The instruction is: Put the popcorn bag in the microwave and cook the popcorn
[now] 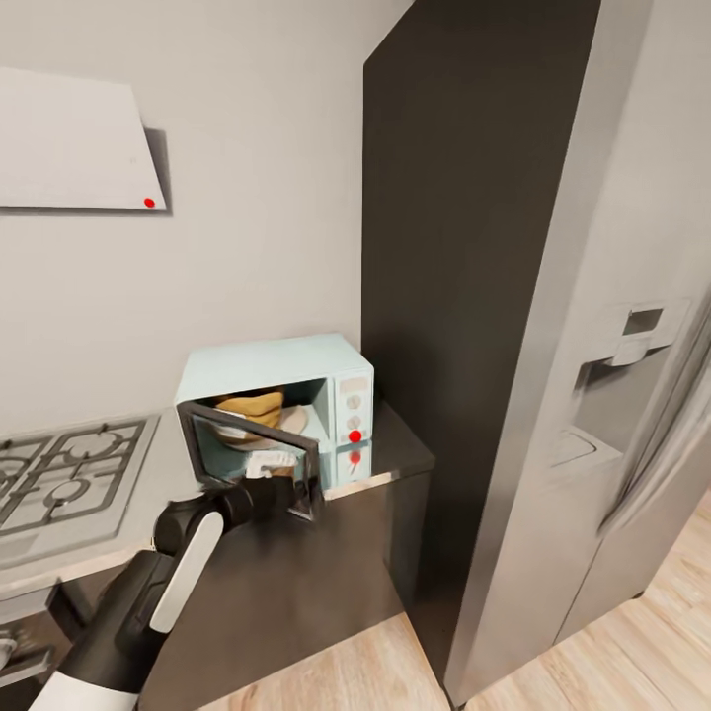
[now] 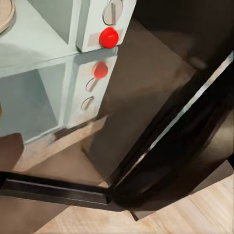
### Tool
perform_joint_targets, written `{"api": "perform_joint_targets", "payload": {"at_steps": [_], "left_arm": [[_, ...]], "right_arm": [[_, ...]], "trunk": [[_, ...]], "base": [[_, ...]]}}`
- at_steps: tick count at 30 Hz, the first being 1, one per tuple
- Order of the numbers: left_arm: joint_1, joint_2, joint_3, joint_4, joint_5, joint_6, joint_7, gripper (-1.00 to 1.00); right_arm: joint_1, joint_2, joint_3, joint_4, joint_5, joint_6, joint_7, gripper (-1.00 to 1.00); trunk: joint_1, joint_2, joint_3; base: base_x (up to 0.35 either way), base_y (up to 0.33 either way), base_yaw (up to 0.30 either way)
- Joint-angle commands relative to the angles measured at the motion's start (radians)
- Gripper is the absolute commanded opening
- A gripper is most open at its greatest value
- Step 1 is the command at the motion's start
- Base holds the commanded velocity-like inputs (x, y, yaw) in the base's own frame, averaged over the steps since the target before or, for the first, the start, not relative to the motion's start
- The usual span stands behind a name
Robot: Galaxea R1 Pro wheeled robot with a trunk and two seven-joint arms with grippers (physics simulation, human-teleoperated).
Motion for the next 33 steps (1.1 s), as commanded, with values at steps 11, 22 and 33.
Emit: {"api": "perform_joint_targets", "payload": {"at_steps": [11,22,33], "left_arm": [[-0.001,-0.015,0.027,0.001,-0.041,0.000,0.001,1.00],[-0.001,-0.016,0.022,0.001,-0.041,-0.001,0.002,1.00],[-0.001,-0.016,0.022,0.001,-0.041,-0.001,0.002,1.00]], "right_arm": [[-0.001,0.000,-0.008,0.001,0.009,-0.004,-0.001,1.00],[-0.001,-0.001,-0.008,0.001,0.009,-0.003,-0.001,1.00],[-0.001,0.000,-0.008,0.001,0.009,-0.003,-0.001,1.00]], "trunk": [[0.001,-0.001,-0.001],[0.001,-0.001,-0.001],[0.001,-0.001,-0.001]], "base": [[0.300,0.000,0.000],[0.253,0.000,0.000],[0.200,0.000,0.000]]}}
